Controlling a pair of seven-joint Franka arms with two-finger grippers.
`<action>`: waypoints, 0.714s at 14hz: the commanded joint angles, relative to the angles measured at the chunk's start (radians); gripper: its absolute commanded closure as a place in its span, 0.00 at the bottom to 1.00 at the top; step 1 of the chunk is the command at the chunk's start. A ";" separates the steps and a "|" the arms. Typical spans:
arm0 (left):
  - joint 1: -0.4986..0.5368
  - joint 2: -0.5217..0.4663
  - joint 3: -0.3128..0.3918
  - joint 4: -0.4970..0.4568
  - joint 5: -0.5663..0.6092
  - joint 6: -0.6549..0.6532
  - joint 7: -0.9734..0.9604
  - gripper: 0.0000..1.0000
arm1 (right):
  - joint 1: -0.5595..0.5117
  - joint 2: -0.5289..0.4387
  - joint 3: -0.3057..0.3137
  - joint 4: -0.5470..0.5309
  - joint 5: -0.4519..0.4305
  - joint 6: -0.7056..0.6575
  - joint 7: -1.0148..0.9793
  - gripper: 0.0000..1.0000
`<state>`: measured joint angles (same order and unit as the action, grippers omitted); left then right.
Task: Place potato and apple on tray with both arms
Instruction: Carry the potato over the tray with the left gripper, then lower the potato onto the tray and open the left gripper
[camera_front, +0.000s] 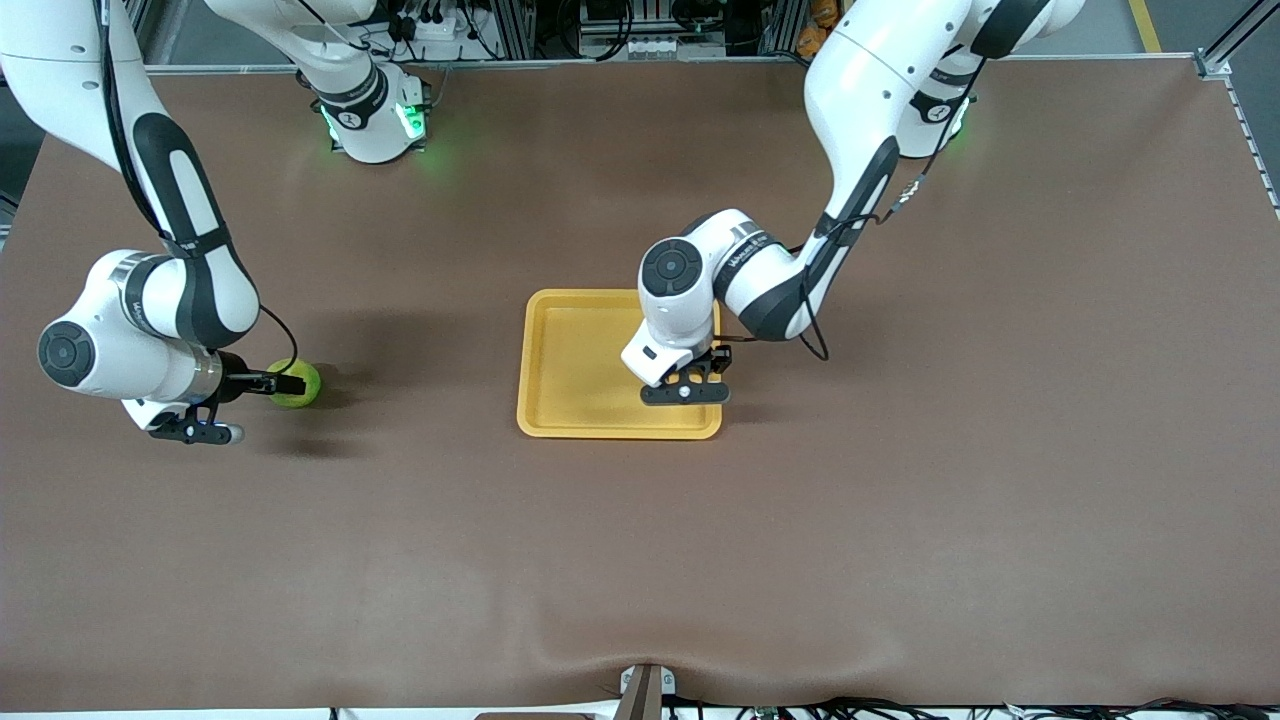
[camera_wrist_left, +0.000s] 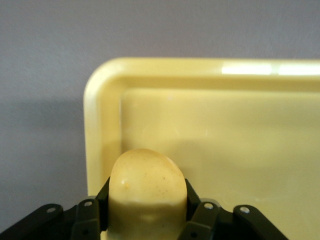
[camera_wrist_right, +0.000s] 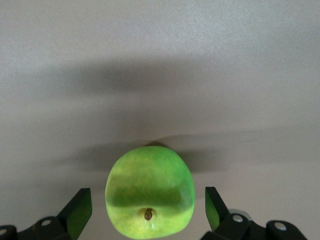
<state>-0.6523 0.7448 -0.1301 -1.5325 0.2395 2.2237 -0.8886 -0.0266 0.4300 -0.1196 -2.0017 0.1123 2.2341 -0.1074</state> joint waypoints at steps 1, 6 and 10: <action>-0.020 0.033 0.012 0.031 0.018 -0.021 0.004 0.93 | -0.007 -0.011 0.009 -0.046 0.020 0.058 -0.021 0.00; -0.020 0.034 0.015 0.032 0.017 -0.016 0.002 0.59 | -0.007 -0.011 0.009 -0.071 0.021 0.097 -0.026 0.00; -0.020 0.039 0.018 0.043 0.018 0.001 -0.003 0.00 | -0.012 -0.008 0.009 -0.106 0.021 0.153 -0.074 0.00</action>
<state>-0.6601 0.7708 -0.1239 -1.5204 0.2395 2.2263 -0.8886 -0.0266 0.4301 -0.1183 -2.0809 0.1128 2.3579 -0.1397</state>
